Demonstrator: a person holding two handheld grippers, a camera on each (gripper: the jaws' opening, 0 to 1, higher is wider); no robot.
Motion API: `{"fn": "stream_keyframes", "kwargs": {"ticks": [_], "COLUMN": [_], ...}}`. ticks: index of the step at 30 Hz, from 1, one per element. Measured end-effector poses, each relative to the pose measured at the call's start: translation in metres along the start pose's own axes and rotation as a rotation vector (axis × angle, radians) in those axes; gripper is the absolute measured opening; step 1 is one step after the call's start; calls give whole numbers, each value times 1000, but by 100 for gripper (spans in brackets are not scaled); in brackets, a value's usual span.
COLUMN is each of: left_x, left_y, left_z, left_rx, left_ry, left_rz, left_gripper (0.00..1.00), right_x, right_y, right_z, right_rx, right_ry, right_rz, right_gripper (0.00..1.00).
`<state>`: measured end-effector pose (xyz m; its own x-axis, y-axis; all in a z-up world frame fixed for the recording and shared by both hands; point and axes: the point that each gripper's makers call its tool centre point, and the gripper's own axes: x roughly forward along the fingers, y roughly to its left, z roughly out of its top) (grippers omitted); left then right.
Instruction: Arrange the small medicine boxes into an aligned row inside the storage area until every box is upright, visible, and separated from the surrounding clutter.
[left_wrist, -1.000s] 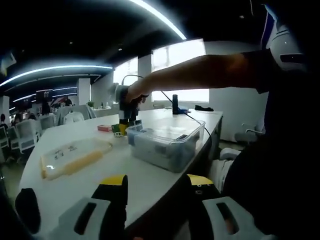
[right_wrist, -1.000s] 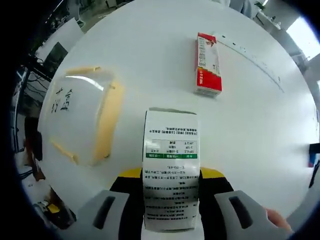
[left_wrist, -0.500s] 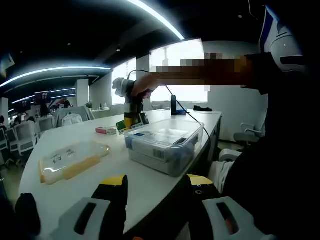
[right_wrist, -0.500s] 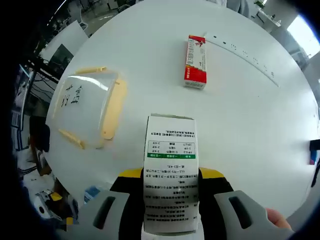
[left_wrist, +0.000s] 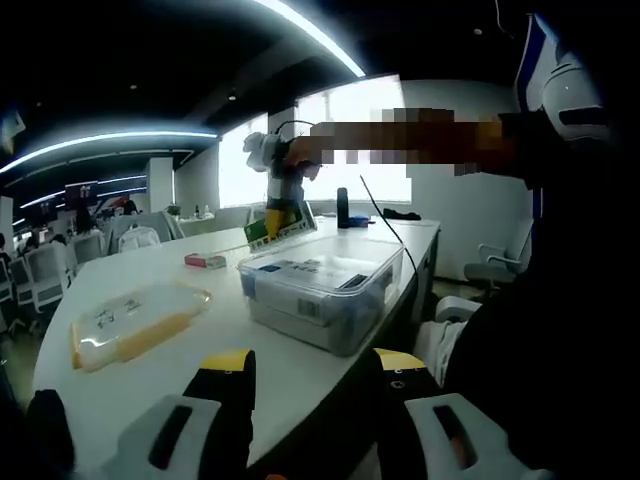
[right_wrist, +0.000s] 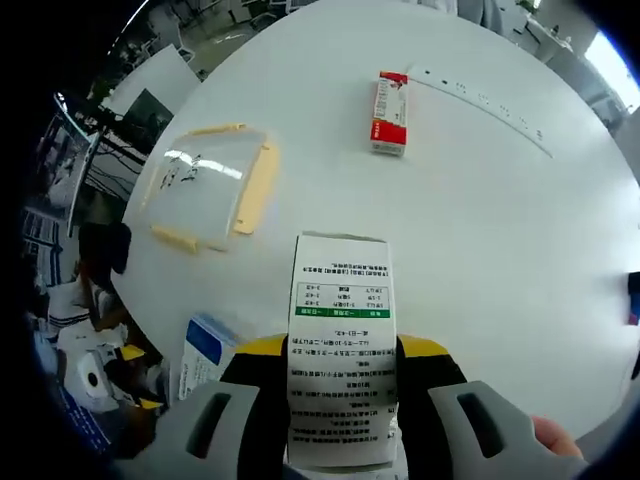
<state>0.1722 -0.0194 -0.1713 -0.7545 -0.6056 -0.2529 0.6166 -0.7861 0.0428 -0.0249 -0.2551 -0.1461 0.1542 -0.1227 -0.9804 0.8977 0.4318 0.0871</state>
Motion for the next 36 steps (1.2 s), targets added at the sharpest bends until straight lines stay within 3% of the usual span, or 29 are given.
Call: {"fn": "stream_keyframes", "kwargs": {"ticks": [3,11,15,24,33,36], "left_x": [1,3,6,11,12,11], "left_y": [0,-2,-2,-2,-3,0], "left_z": [2,3,4,9,14,15], "left_rx": [4,10,8,13,24,18], "left_ry": [-5,-1,-6,-36,-58,-69], "left_rz": [1,-5,-7,-17,-21,-14], "left_gripper": [45,45,45,45,45,45], "right_x": [-8,-16,-23,-37,-47,-51], "right_y": [3,8,3,11,11,11], "right_z": [-4,-45,-48,-97,-121,-120], "right_rx": [-11,-42,-48,-75,-52,-42], "right_ry": [-18,-8,-15,1,-17,-39], "right_rz": [33,46,53,45,35,32], "right_gripper": [38,38,38,38,38,38]}}
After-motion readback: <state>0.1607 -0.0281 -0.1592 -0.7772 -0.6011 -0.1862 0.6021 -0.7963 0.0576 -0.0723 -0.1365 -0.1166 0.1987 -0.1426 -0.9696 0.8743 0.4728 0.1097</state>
